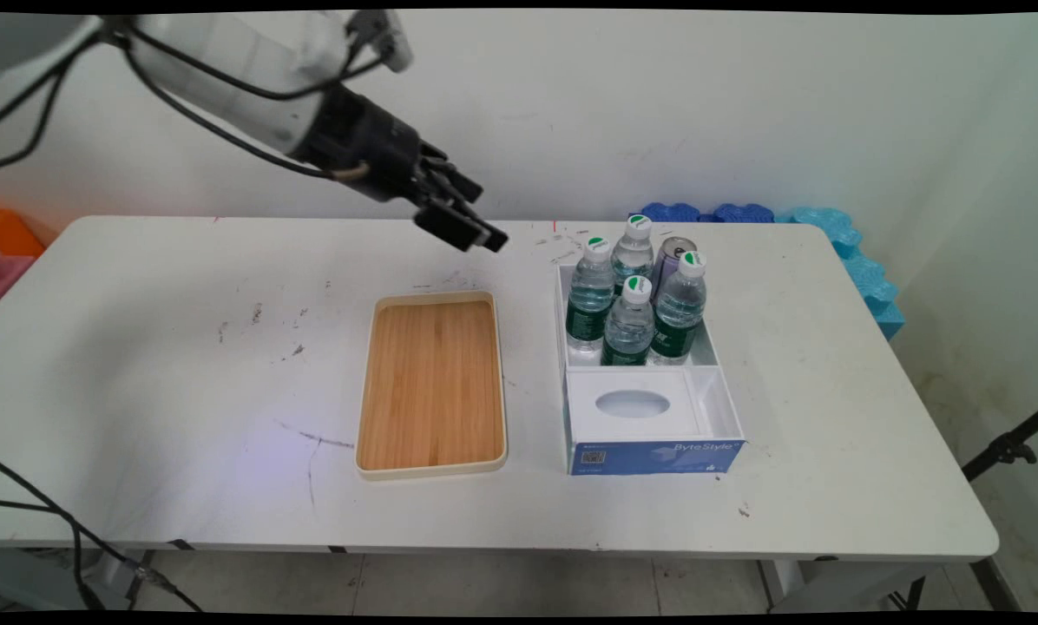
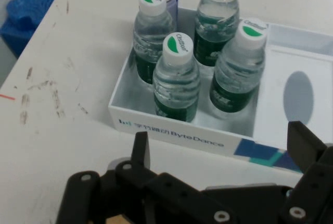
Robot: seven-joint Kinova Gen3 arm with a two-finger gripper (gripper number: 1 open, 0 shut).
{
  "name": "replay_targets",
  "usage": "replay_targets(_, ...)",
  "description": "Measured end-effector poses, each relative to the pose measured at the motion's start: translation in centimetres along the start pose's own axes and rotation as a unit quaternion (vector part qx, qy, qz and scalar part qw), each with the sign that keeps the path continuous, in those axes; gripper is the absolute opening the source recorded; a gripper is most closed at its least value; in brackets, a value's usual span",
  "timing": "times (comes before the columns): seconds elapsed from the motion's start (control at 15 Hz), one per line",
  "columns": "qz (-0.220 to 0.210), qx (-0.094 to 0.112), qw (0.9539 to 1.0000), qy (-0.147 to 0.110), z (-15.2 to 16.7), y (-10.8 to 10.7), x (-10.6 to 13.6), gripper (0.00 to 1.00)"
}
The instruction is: Pick up the green bottle from the white box
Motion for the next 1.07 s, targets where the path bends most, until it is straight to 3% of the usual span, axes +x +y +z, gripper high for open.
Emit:
replay_targets(0.2,0.003,-0.001,1.0000,-0.003,3.2,-0.5,0.3,1.00)
replay_targets(1.07,0.052,-0.039,0.9979,-0.009,14.9,-3.0,0.5,1.00)
